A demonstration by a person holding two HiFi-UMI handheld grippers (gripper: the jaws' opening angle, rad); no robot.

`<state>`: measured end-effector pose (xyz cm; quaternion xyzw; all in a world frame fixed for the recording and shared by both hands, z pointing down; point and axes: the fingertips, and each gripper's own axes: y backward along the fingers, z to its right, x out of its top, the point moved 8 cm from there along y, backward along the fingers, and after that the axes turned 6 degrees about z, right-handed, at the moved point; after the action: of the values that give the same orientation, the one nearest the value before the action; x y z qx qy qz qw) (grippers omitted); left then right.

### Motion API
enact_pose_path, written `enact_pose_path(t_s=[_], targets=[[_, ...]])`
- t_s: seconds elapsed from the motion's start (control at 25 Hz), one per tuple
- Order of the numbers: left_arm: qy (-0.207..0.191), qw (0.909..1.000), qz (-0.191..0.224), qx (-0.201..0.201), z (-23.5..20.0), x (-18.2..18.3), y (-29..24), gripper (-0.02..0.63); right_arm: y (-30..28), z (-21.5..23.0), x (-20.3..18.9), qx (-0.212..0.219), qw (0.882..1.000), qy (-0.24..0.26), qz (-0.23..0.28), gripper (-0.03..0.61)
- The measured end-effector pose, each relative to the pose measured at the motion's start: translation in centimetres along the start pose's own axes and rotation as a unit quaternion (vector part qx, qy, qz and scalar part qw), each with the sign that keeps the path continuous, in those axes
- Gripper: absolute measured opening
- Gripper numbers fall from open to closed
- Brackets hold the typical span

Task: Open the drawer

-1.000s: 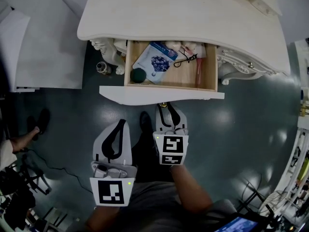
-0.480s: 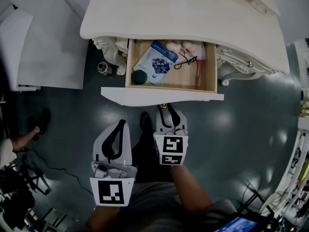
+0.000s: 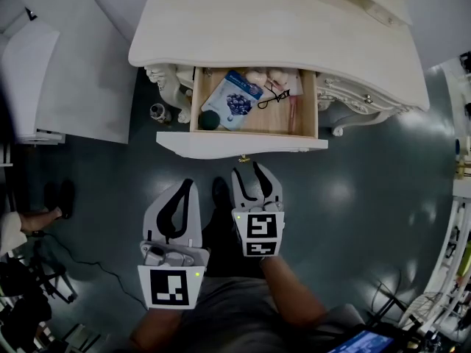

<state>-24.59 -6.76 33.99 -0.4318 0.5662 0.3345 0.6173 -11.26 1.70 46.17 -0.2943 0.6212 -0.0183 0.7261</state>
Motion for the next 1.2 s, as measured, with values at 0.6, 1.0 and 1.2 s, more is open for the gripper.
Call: enact_pose_path(t_s=[0.6,1.0,1.2], targets=[[-0.043,0.9934,0.105,0.013,6.0,12.9,5.7,0.015,17.9,1.0,16.7,0.037,0.976,0.04,0.212,0.027],[-0.06,0.9901,0.127,0.013,7.7,14.9,7.7,0.015,21.7,0.1,18.6,0.014,0.961,0.062,0.267,0.014],[-0.064,0.9894,0.13,0.008,7.8,15.1,7.7,0.015,22.0,0.1,18.5,0.007,0.961,0.065,0.268,0.014]])
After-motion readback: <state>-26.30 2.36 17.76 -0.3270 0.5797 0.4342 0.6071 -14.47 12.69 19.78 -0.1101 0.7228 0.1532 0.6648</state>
